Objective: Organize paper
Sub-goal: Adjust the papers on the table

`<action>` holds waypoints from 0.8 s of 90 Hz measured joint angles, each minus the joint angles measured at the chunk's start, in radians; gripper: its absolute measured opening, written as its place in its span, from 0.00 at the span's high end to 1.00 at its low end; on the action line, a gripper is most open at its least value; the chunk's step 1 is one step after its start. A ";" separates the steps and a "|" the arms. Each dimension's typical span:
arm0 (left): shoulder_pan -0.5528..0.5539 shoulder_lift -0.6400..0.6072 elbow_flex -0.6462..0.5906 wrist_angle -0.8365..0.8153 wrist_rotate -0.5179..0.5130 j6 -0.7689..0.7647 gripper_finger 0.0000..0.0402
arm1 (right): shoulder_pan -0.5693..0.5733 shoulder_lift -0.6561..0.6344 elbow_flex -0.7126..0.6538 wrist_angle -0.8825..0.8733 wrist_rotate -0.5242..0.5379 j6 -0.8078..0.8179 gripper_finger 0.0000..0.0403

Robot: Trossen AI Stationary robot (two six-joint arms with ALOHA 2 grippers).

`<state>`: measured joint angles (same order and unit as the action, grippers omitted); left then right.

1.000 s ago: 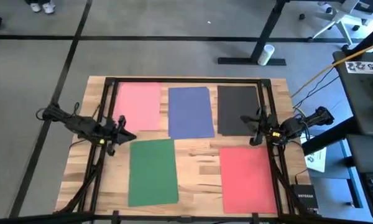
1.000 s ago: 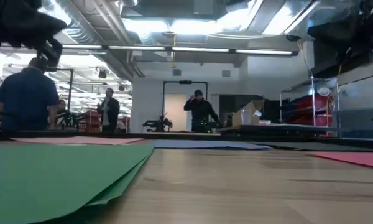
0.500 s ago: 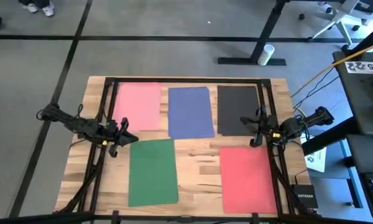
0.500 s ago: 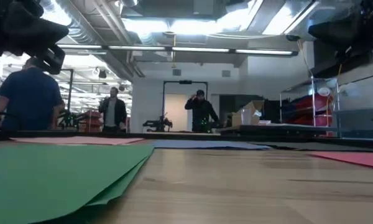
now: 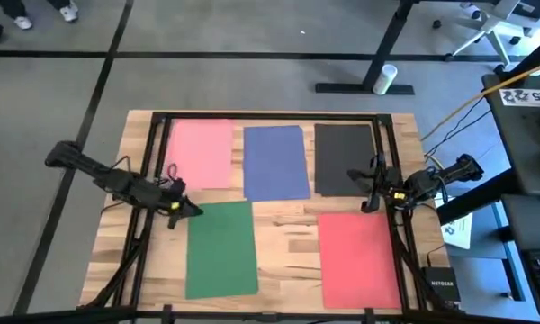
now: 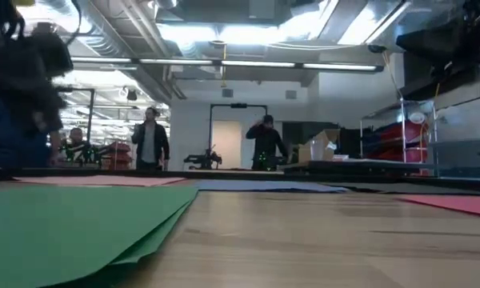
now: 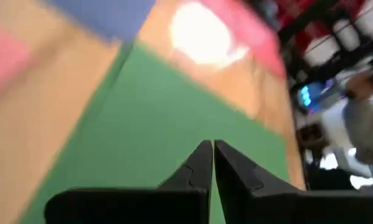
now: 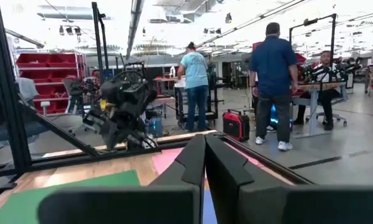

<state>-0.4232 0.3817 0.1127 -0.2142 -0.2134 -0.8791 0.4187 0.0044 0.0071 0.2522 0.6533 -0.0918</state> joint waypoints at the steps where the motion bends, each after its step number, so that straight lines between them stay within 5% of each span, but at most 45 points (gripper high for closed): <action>1: -0.002 0.020 0.003 0.007 0.008 -0.008 1.00 | 0.000 0.000 0.000 -0.001 0.000 0.003 1.00; 20: -0.064 0.424 0.112 0.165 0.068 -0.023 1.00 | 0.000 0.000 0.000 -0.040 0.015 0.052 1.00; 45: -0.106 0.897 0.307 0.165 0.023 0.041 1.00 | 0.000 0.000 0.000 -0.045 0.019 0.061 1.00; 72: -0.164 1.087 0.429 0.136 0.031 0.076 1.00 | 0.000 0.000 0.000 -0.045 0.019 0.060 1.00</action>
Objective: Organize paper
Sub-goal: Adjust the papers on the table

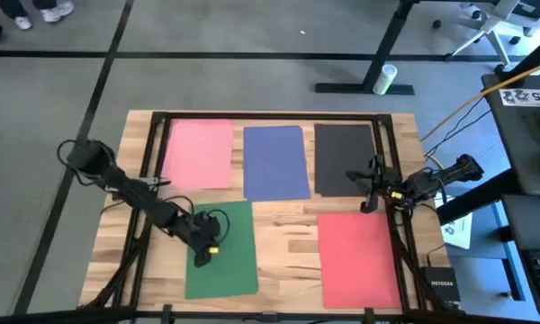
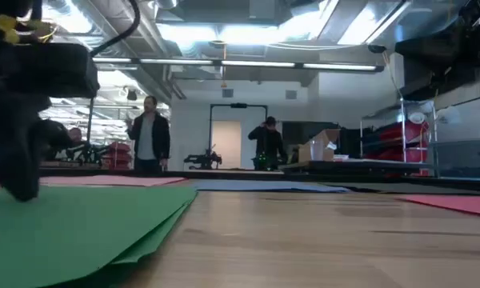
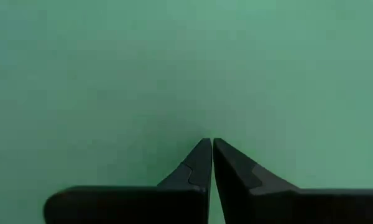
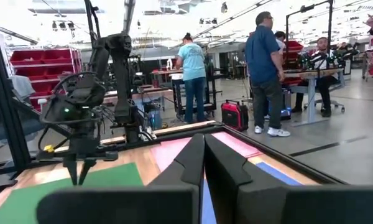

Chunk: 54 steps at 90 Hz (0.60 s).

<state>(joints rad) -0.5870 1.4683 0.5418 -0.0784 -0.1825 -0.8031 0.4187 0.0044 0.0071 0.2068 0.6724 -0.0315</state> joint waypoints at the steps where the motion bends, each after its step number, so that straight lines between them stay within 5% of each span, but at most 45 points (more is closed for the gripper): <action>1: -0.003 0.000 0.001 -0.005 0.000 -0.002 1.00 | 0.000 0.000 0.000 0.000 0.000 0.000 1.00; 54: -0.062 -0.025 0.002 -0.063 0.006 -0.057 1.00 | 0.000 0.000 0.000 0.002 0.000 0.000 1.00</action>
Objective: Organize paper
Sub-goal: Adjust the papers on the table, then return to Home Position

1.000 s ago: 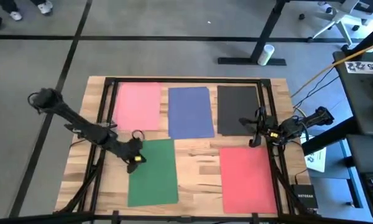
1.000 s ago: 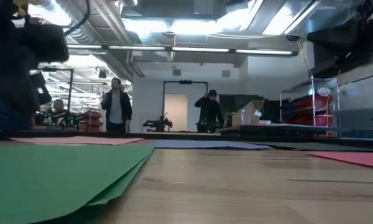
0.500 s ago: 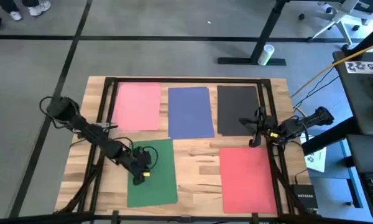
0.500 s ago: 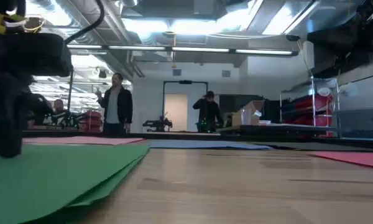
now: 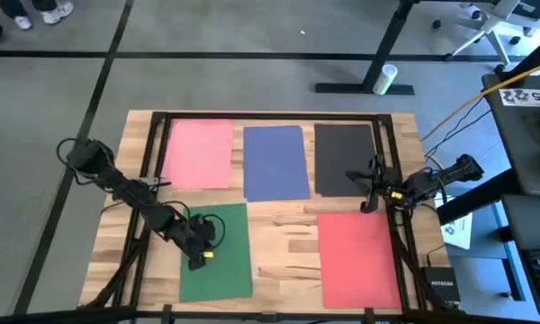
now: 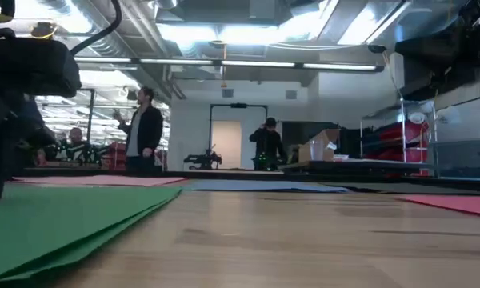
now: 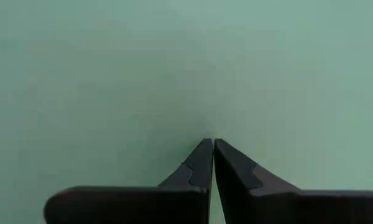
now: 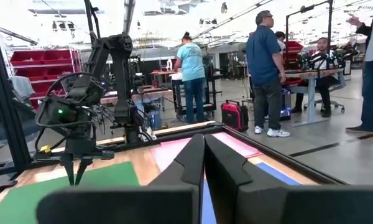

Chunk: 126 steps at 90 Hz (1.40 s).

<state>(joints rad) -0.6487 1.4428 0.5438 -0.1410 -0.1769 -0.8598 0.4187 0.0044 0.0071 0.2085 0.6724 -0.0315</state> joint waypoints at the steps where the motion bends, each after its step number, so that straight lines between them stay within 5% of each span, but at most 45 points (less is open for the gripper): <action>1: 0.000 -0.002 0.000 0.000 0.000 0.001 1.00 | 0.000 0.000 0.000 0.000 0.000 0.000 1.00; 32: 0.001 -0.094 0.068 -0.092 -0.036 0.100 1.00 | 0.001 0.000 0.000 0.010 -0.015 -0.005 1.00; 55: 0.008 -0.259 0.061 0.096 -0.082 0.327 1.00 | 0.001 0.000 0.000 0.012 -0.021 -0.048 1.00; 76: -0.001 -0.488 -0.140 0.229 0.075 0.219 1.00 | 0.001 0.000 0.000 0.010 -0.039 -0.048 1.00; 96: -0.015 -0.720 -0.376 0.465 0.056 0.246 1.00 | 0.001 0.000 0.000 0.006 -0.064 -0.047 1.00; 126: 0.139 -1.111 -0.505 0.343 0.022 0.413 1.00 | 0.001 0.000 0.000 0.002 -0.064 -0.051 1.00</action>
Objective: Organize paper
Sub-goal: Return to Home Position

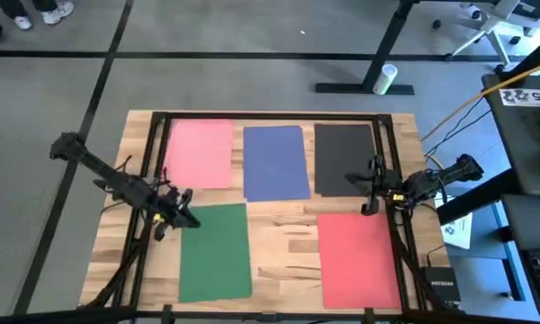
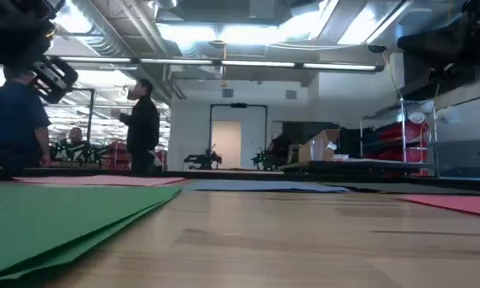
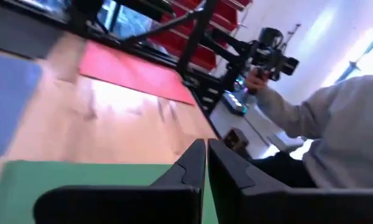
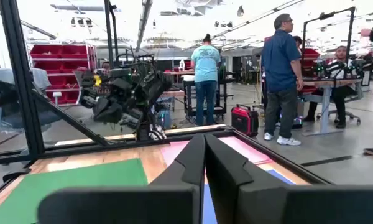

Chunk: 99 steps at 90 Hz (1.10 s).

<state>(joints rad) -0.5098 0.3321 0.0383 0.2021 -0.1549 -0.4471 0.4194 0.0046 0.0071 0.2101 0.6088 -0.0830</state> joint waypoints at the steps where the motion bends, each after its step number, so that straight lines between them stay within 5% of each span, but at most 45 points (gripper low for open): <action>1: 0.007 -0.011 0.000 -0.012 0.004 0.004 1.00 | 0.000 0.000 0.000 0.000 0.000 0.000 1.00; 22: 0.136 -0.227 0.000 -0.242 0.041 0.061 1.00 | 0.000 0.000 0.000 -0.002 0.000 0.002 1.00; 36: 0.226 -0.331 0.000 -0.253 0.036 0.149 1.00 | -0.001 0.000 0.000 -0.036 0.000 0.027 1.00; 52: 0.303 -0.329 -0.012 -0.200 -0.075 0.203 1.00 | -0.001 0.000 0.000 -0.074 0.000 0.056 1.00; 68: 0.341 -0.325 -0.029 -0.157 -0.078 0.258 1.00 | -0.001 0.000 0.000 -0.133 0.003 0.082 1.00; 89: 0.342 -0.324 -0.029 -0.193 0.139 0.266 1.00 | -0.001 0.004 0.000 -0.139 0.001 0.047 1.00; 99: 0.339 -0.322 -0.028 -0.193 0.166 0.253 1.00 | -0.001 0.004 0.000 -0.139 0.001 0.048 1.00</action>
<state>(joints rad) -0.1711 0.0101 0.0101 0.0093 0.0113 -0.1945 0.4187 0.0086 0.0071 0.0711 0.6094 -0.0352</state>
